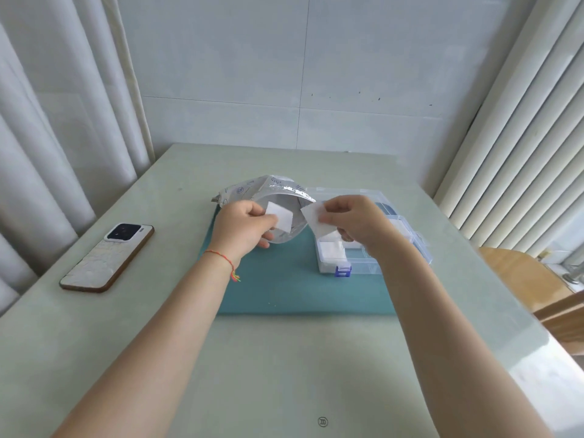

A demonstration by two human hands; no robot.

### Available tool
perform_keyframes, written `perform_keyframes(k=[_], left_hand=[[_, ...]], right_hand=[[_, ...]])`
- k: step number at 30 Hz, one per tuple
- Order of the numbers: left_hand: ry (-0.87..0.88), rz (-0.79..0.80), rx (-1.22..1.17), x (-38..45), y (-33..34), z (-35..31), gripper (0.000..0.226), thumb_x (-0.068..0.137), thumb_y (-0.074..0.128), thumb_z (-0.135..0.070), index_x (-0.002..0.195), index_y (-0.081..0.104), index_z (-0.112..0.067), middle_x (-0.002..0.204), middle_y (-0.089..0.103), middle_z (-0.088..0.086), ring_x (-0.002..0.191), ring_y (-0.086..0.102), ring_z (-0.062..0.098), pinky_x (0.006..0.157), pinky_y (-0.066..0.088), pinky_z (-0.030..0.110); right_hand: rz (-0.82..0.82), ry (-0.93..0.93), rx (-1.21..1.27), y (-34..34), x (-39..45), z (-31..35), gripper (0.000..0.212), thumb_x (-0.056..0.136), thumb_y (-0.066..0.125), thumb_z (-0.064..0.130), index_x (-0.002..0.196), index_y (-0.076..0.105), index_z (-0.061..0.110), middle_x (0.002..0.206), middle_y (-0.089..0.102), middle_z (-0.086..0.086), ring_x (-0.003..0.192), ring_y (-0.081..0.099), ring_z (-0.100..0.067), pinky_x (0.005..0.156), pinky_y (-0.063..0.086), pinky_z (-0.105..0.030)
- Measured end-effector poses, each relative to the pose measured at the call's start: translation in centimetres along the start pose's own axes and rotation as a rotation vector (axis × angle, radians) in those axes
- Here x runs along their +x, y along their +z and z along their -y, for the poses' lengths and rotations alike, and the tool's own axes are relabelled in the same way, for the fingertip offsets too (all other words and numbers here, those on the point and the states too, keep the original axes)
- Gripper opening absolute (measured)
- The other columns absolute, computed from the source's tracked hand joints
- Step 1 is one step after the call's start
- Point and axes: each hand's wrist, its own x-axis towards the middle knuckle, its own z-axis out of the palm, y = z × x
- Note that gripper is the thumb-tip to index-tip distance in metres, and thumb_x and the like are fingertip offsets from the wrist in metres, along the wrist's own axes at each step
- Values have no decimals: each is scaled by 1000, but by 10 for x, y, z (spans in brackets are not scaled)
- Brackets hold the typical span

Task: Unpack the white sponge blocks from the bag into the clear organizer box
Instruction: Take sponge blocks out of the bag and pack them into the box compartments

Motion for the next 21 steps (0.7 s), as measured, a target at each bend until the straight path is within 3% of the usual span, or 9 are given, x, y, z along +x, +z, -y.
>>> perform_keyframes(k=[4,9,15,18,21], left_hand=[[-41,290,46,-1,-1,0,5,87,71,-4,84,68,-7,77,71,7,61,69,20,59,58,25],[-13,436,13,-5,0,-7,9,87,70,-6,94,74,-9,88,77,7,71,72,21,63,57,23],[5,515,20,-6,-5,-7,26,93,54,7,95,74,-10,89,76,4,71,73,21,62,57,22],[9,529,50,-6,-6,-8,26,92,54,7,95,73,-10,88,75,2,70,73,21,61,57,23],[10,531,60,-6,-8,-9,27,92,53,8,93,72,-12,85,76,-2,68,73,21,60,57,22]], right_hand=[[131,-85,64,-10,-9,8,12,83,77,20,79,69,11,64,54,1,53,33,-13,49,27,-20],[174,-65,-145,1,-8,8,20,77,82,29,71,65,21,67,60,8,62,45,-11,62,33,-28],[179,-45,-160,8,-9,7,21,77,82,25,82,67,11,73,64,2,63,48,-12,62,39,-25],[181,-50,-228,12,-7,10,21,76,84,26,79,66,15,72,63,3,64,47,-14,63,37,-28],[179,-71,-277,15,-5,11,21,75,84,27,78,66,16,72,63,4,60,48,-9,59,37,-23]])
